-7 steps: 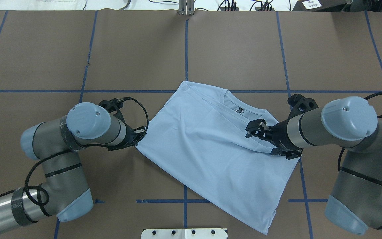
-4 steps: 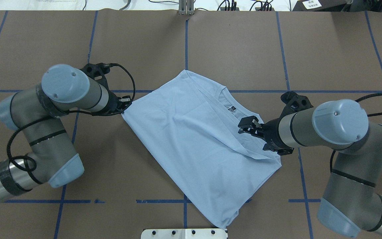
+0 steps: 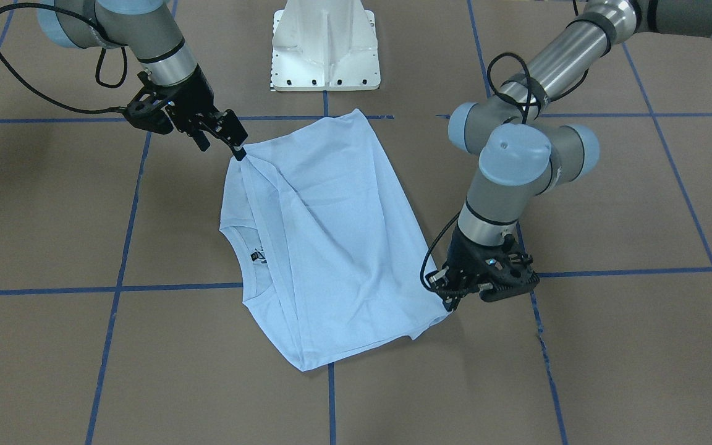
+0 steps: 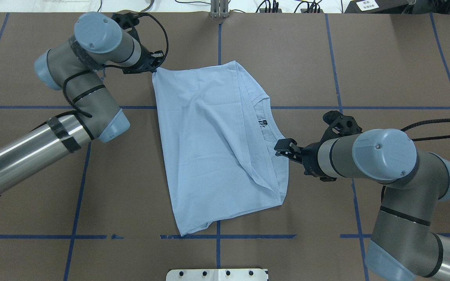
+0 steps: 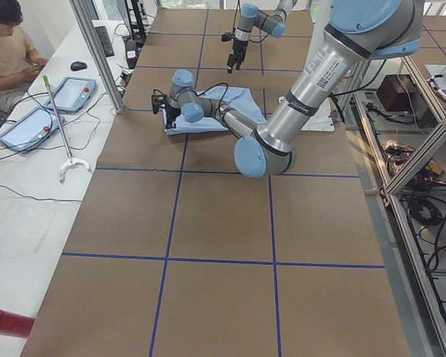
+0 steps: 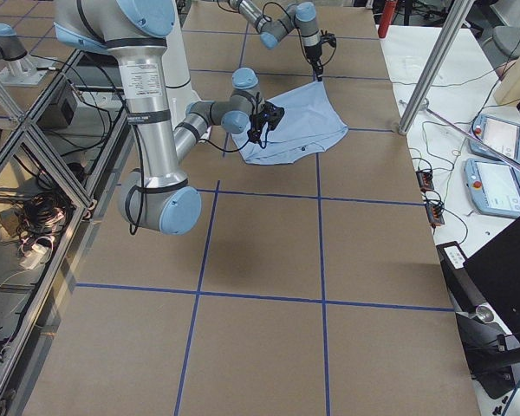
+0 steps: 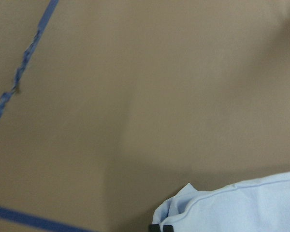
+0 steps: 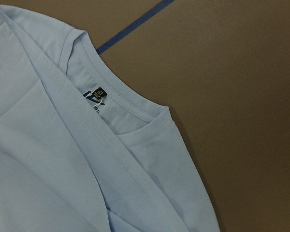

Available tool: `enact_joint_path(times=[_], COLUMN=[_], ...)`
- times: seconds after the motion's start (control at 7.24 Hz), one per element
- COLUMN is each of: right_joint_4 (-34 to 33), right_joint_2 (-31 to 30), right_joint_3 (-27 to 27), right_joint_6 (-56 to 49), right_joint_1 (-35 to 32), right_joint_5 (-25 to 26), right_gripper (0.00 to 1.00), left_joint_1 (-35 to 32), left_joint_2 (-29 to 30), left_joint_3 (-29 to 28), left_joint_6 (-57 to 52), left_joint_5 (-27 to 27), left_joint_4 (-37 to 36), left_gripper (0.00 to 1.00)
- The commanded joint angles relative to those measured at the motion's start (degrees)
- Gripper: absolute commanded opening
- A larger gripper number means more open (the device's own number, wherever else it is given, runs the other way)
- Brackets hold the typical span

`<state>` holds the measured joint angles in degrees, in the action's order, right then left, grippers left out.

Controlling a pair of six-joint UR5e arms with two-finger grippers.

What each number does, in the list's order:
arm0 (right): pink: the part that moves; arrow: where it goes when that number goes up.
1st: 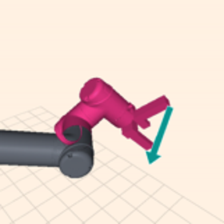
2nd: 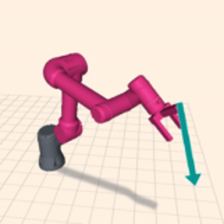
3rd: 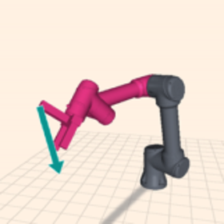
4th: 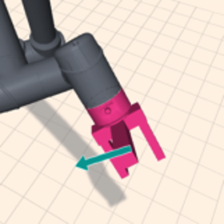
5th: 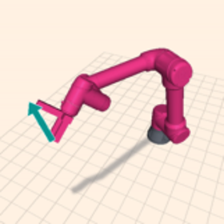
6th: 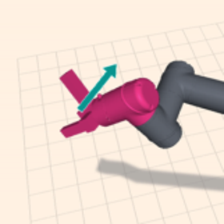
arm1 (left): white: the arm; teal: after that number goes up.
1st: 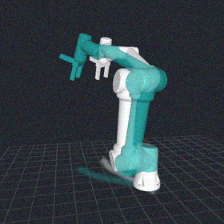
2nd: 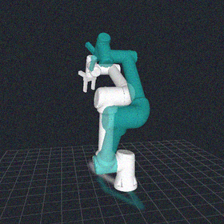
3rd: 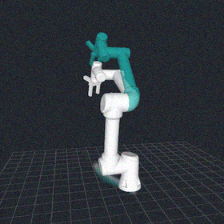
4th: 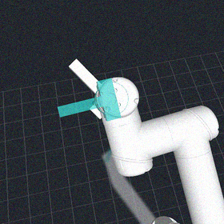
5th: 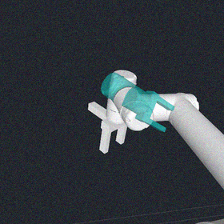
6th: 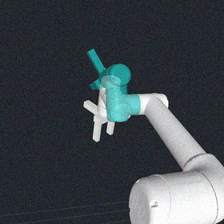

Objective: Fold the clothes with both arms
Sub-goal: 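Pull the shirt corner away from the robot with the left gripper to straighten it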

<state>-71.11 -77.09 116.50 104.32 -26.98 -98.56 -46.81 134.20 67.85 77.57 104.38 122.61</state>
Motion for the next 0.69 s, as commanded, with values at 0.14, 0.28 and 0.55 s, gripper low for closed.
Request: enact_joint_path(times=[0.14, 0.28, 0.55], right_joint_4=[0.1, -0.2, -0.4], right_joint_2=[0.2, 0.2, 1.1], right_joint_3=[-0.1, 0.0, -1.2], right_joint_6=[0.3, 0.3, 0.6], right_joint_1=[0.9, 2.8, 9.6], right_joint_5=[2.2, 2.7, 9.9], right_gripper=[1.0, 1.0, 1.0], left_joint_1=[-1.6, -1.5, -0.5], left_joint_2=[7.3, 7.3, 1.4], left_joint_3=[-12.9, -11.4, -1.5], left_joint_6=[0.2, 2.4, 5.2], left_joint_5=[-0.1, 0.2, 0.2], left_joint_4=[8.2, 8.3, 7.8], left_gripper=[0.0, 0.31, 0.39])
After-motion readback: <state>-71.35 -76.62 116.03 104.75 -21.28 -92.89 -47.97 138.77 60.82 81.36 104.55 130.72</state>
